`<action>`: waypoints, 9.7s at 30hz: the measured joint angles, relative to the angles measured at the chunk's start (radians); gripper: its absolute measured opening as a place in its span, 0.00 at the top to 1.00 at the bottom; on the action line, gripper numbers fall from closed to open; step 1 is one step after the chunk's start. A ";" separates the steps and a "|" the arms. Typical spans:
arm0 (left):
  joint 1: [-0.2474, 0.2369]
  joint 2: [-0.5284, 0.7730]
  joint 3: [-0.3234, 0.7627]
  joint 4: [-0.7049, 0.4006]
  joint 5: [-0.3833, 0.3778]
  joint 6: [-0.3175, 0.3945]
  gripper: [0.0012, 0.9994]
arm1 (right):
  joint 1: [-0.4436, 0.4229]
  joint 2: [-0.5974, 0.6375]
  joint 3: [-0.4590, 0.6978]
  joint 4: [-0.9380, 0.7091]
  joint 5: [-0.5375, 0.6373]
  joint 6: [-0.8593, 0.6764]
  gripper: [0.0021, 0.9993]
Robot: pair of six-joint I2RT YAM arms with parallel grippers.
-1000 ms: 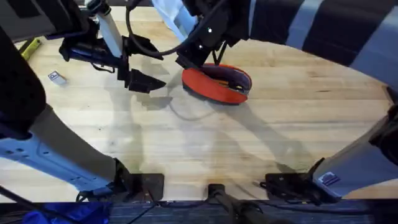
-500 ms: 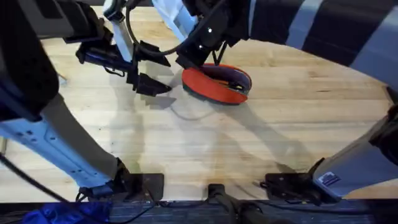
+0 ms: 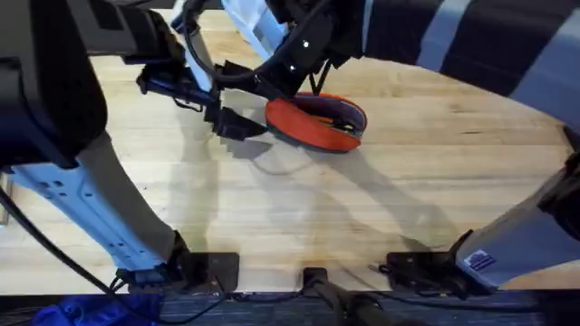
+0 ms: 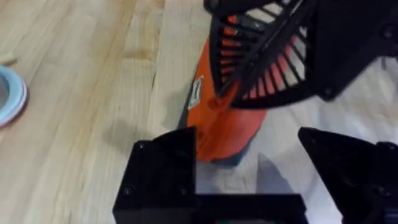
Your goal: Unzip the bag, pick up the pens from the table one at a time and place them inside, then zip the bag closed.
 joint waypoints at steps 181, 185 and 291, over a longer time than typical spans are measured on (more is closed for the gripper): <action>0.211 0.000 0.000 -0.027 -0.057 -0.105 0.00 | 0.015 0.043 0.000 -0.013 0.105 0.857 0.44; 0.211 0.000 0.000 -0.027 -0.057 -0.105 0.00 | 0.023 0.043 0.000 -0.013 0.104 0.857 0.53; -0.083 0.000 0.003 0.109 -0.021 -0.106 0.96 | -0.043 0.000 0.009 -0.180 0.086 0.763 0.97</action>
